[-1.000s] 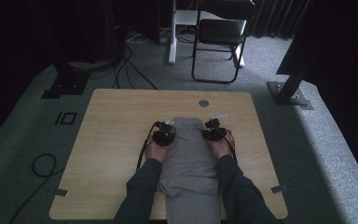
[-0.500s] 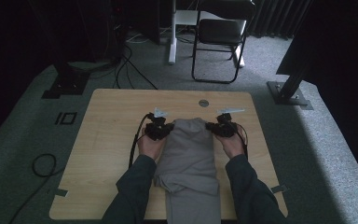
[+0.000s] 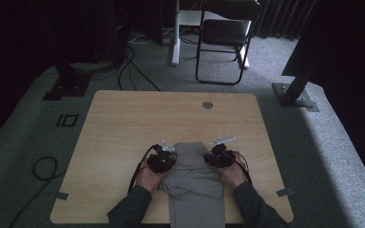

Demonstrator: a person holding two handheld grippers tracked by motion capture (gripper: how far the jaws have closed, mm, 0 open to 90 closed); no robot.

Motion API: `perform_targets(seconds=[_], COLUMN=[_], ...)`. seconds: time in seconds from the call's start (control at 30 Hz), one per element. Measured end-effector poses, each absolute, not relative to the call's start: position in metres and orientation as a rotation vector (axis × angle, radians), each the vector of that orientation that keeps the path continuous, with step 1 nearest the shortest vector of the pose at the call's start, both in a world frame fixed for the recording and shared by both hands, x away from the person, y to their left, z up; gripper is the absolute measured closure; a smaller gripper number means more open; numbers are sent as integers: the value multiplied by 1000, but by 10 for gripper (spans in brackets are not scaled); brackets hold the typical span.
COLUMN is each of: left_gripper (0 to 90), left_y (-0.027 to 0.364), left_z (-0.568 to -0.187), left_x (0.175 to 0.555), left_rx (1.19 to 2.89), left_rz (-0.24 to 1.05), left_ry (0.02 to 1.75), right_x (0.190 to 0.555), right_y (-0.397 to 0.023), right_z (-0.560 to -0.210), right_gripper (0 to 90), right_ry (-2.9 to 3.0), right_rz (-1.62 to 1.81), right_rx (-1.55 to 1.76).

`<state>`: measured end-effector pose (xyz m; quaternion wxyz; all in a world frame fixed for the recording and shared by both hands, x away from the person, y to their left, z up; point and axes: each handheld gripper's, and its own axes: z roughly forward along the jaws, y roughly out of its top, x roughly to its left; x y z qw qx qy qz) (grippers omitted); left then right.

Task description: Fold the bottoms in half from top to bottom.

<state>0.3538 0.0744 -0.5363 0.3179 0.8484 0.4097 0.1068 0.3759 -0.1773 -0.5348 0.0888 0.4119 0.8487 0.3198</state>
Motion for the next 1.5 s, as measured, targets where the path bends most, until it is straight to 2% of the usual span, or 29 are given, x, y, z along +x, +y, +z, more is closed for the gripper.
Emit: perform_targets(seconds=[0.5, 0.77, 1.0, 1.2, 1.33, 1.5], left_gripper=[880, 880, 883, 882, 881, 881], left_y=[56, 50, 67, 80, 79, 82], left_z=[-537, -533, -490, -466, -487, -524], left_x=[439, 451, 435, 390, 368, 373], left_rx=[2184, 2176, 2066, 2027, 2127, 2170], left_rz=[454, 531, 515, 464, 461, 376], left_ry=[1217, 1250, 1159, 1056, 1040, 1144], right_x=[454, 472, 461, 427, 401, 386], right_y=[-171, -168, -179, -186, -182, -169], right_z=[-536, -533, -492, -460, -471, -515], right_gripper=[849, 852, 854, 852, 852, 852], right_ry=[2396, 2354, 2275, 2261, 2326, 2455], right_rz=[891, 864, 1025, 1131, 1124, 962], right_rx=[1340, 1378, 1330, 1203, 1151, 1117])
